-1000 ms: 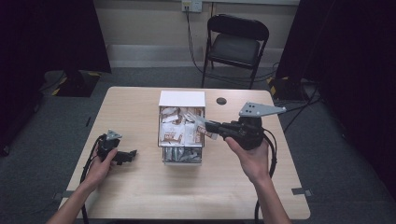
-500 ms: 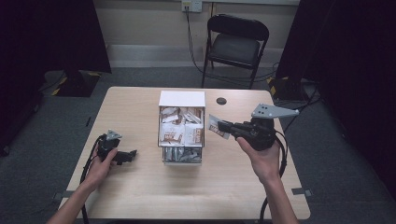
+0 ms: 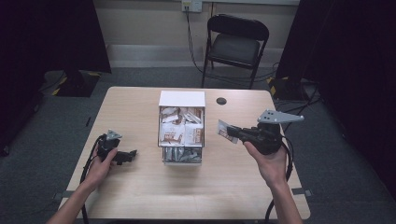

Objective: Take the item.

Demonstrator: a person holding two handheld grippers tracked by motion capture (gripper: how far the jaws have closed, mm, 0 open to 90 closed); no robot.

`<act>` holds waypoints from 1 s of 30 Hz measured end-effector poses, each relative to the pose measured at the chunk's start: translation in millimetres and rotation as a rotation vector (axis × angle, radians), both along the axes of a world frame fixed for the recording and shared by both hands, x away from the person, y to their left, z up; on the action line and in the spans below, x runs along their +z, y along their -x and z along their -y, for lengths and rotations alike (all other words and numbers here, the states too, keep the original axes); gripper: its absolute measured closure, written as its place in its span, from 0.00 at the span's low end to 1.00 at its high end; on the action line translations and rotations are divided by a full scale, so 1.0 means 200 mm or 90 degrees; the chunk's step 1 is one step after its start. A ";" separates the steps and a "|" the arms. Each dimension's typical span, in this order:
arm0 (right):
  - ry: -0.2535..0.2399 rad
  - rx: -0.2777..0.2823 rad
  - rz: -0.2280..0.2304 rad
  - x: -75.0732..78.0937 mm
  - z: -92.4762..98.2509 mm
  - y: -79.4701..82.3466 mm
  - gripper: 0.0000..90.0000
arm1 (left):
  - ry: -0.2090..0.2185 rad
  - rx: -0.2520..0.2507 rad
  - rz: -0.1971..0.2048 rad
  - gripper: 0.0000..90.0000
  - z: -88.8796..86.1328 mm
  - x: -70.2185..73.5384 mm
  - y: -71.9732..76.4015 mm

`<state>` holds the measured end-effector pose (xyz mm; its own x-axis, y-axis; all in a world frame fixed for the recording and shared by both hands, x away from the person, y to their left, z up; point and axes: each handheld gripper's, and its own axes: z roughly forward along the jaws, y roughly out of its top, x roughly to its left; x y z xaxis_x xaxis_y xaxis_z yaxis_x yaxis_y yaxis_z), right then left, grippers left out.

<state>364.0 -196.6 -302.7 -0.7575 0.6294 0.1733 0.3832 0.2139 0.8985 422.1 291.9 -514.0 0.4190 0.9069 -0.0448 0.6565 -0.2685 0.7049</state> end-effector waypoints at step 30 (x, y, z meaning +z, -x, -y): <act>0.036 -0.054 -0.091 -0.39 0.05 -0.14 1.00 | 0.001 0.000 0.000 0.00 0.00 0.00 0.00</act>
